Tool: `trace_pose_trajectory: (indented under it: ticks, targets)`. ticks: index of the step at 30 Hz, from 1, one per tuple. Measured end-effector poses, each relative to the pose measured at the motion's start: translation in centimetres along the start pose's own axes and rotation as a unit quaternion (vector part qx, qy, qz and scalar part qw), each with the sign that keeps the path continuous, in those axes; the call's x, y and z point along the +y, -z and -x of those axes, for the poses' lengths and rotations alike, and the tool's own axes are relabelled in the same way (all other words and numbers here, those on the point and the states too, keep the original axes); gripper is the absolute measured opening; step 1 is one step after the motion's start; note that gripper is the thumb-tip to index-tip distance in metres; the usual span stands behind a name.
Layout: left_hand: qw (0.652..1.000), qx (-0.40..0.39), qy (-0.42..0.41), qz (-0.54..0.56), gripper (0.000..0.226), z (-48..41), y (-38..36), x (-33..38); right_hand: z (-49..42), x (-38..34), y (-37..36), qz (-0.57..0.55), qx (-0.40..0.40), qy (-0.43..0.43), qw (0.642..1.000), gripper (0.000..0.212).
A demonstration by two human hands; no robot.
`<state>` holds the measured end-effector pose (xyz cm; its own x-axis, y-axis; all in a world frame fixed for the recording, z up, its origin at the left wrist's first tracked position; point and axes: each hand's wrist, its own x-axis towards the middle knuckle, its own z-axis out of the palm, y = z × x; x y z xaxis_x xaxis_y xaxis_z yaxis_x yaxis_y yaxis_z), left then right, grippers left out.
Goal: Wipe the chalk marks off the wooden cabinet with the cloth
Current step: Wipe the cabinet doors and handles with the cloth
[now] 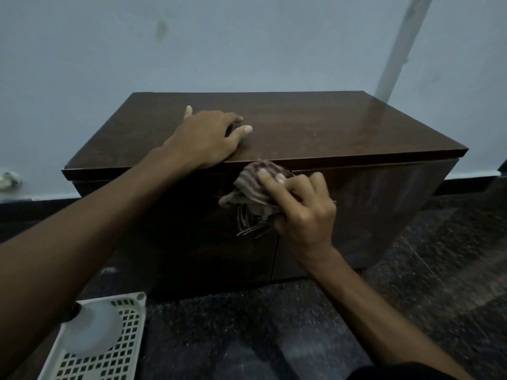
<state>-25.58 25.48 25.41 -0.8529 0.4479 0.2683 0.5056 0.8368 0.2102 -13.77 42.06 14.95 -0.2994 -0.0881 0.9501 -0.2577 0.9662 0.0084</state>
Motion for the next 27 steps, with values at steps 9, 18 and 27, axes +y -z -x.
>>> trace_pose_trajectory:
  ticks: [9, 18, 27]
  targets:
    - [0.996, 0.04, -0.05, 0.059, 0.054, 0.6, 0.1, -0.6, 0.5, 3.7, 1.7, 0.051, 0.015, -0.009, 0.999, 0.042]
    - [0.945, -0.036, -0.3, 0.128, 0.06, 1.1, 0.6, -1.3, 1.2, 4.2, 1.8, -0.043, 0.042, -0.127, 0.99, 0.051]
    - [0.941, -0.075, -0.294, 0.151, 0.059, 1.7, 0.9, -1.4, 1.6, 0.8, -0.1, -0.009, 0.005, -0.039, 0.999, 0.05]
